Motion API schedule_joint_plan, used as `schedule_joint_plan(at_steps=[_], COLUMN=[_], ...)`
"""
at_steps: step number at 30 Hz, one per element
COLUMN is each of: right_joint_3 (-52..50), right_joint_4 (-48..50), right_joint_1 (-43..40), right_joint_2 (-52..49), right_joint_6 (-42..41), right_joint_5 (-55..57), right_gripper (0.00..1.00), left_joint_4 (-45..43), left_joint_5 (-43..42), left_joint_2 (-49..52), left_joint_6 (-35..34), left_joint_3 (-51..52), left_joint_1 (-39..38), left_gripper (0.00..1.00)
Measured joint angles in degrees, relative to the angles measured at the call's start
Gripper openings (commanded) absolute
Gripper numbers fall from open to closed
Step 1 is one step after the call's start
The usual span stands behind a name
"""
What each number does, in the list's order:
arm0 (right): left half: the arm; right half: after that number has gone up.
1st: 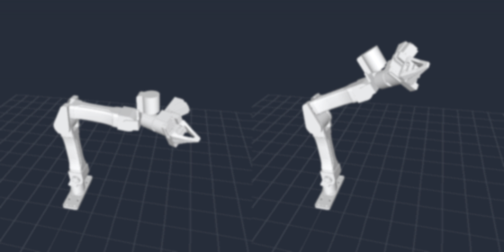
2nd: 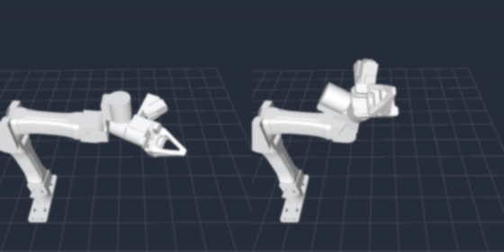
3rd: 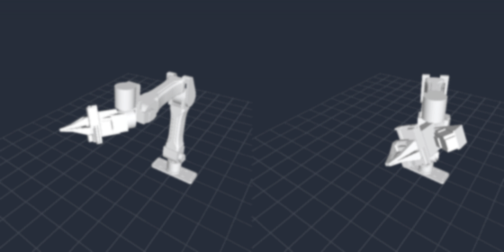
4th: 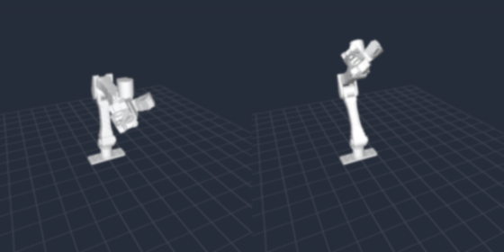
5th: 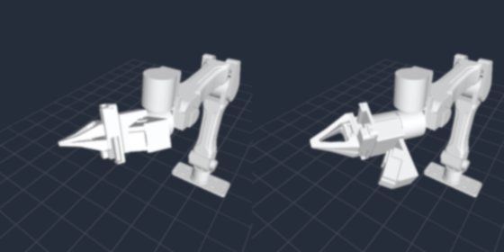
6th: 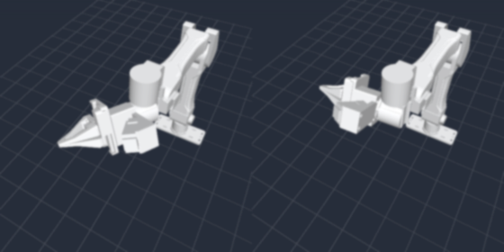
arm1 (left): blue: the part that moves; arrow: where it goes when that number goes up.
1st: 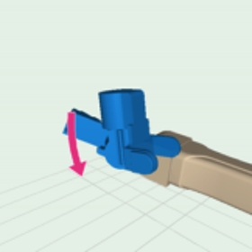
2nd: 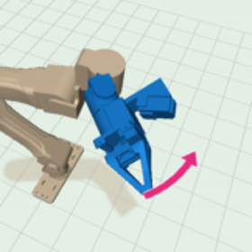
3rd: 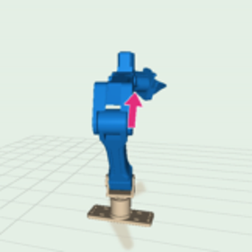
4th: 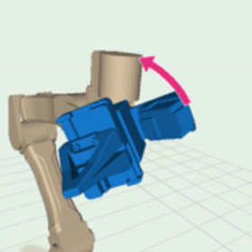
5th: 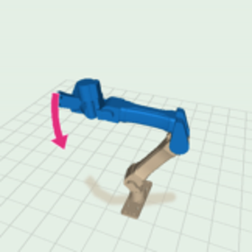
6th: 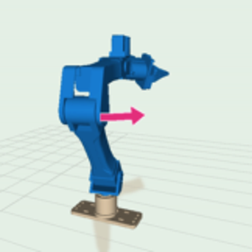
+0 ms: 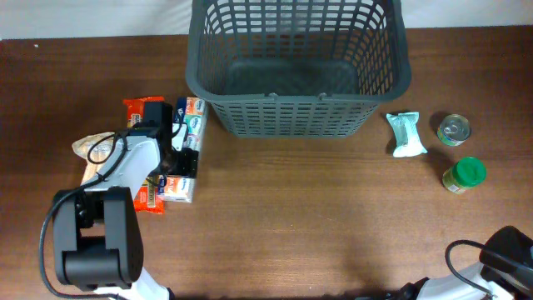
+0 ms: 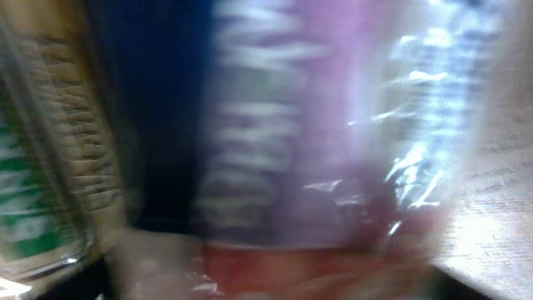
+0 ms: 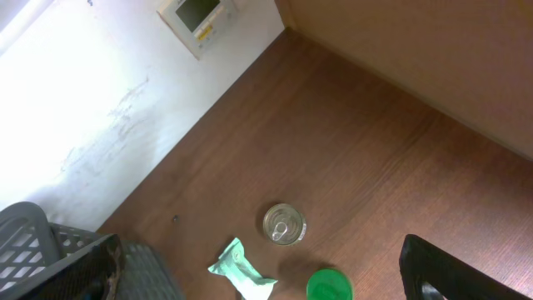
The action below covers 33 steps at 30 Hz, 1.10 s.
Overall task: Pack container
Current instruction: 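Grasp the Kleenex tissue stack with the left gripper, then lift the tissue stack and lower it into the basket, release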
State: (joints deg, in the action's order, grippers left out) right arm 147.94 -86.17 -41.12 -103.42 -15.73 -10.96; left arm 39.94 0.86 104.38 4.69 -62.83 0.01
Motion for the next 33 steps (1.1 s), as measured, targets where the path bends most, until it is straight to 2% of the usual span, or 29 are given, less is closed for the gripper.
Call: schedule_joint_plan(at_steps=[1, 2, 8, 12, 16, 21, 23, 26, 33], right_joint_3=[0.0, 0.0, 0.0, 0.0, 0.0, 0.0, 0.0, 0.0, 0.0], right_joint_4=[0.0, 0.0, 0.0, 0.02, -0.02, 0.0, -0.02, 0.0, 0.0], right_joint_1=[0.0, 0.0, 0.0, 0.0, 0.0, 0.0, 0.0, 0.0, 0.0], right_joint_2=[0.02, 0.0, 0.0, 0.0, 0.0, 0.02, 0.0, 0.02, 0.0], right_joint_6=[0.02, -0.04, -0.15, -0.15, -0.17, -0.24, -0.31, -0.31, -0.31], right_joint_5=[0.0, 0.0, 0.0, 0.0, 0.0, 0.0, 0.0, 0.0, 0.0], right_gripper=[0.99, 0.99, 0.99, 0.99, 0.99, 0.99, 0.99, 0.99, 0.99], left_joint_4=[0.98, 2.19, 13.92, 21.16, 25.14, 24.02, 22.4, 18.21, 10.43], left_joint_5=[-0.09, -0.17, 0.5, 4.26, 10.8, 17.16, 16.68, 11.34, -0.52], left_joint_2=[0.26, 0.33, 2.1, 3.15, 3.17, 3.13, 3.13, 2.71, 2.38], left_joint_6=[0.0, 0.0, 0.17, 0.42, 3.98, 9.4, 13.07, 21.97, 38.14], left_joint_3=[-0.39, -1.2, -11.78, -25.97, -44.33, -65.46, -72.13, -81.24, -83.95], left_joint_1=[-0.02, 0.0, 0.0, 0.0, 0.0, 0.02, 0.0, -1.49, -10.54], left_gripper=[0.08, 0.02, 0.02, 0.02, 0.02, 0.02, 0.02, 0.02, 0.01])
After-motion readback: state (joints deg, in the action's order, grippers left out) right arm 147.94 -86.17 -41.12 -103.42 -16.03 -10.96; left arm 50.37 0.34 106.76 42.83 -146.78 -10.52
